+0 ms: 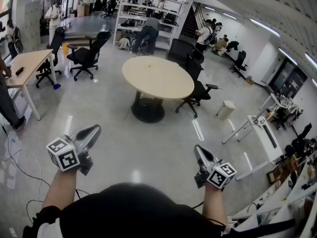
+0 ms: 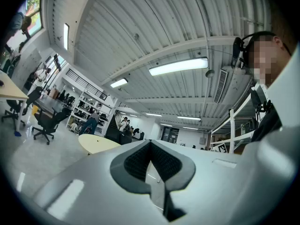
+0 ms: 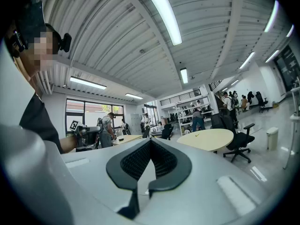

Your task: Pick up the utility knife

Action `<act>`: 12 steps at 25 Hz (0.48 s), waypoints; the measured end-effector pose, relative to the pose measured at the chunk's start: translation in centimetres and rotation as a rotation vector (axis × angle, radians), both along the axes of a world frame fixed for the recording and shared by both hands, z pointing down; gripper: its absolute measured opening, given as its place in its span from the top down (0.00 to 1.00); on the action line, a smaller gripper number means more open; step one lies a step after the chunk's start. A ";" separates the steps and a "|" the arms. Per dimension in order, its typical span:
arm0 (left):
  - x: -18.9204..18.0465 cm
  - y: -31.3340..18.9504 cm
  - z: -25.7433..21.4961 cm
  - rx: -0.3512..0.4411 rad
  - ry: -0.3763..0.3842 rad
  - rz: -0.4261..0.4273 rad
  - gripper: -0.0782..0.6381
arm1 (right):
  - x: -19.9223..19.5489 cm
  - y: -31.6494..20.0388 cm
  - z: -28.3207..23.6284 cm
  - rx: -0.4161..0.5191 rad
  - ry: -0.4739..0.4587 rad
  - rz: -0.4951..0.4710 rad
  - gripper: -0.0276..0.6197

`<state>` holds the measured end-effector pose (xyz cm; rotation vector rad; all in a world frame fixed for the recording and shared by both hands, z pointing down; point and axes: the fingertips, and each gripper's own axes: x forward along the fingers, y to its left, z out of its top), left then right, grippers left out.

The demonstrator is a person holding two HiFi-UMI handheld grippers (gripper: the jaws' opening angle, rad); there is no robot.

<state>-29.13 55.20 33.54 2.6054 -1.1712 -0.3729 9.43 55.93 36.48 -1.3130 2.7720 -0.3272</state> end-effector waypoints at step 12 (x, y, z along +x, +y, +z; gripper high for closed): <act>0.5 -0.3 0.5 -0.019 0.006 0.029 0.90 | 0.2 0.1 0.3 -0.011 0.001 0.024 0.94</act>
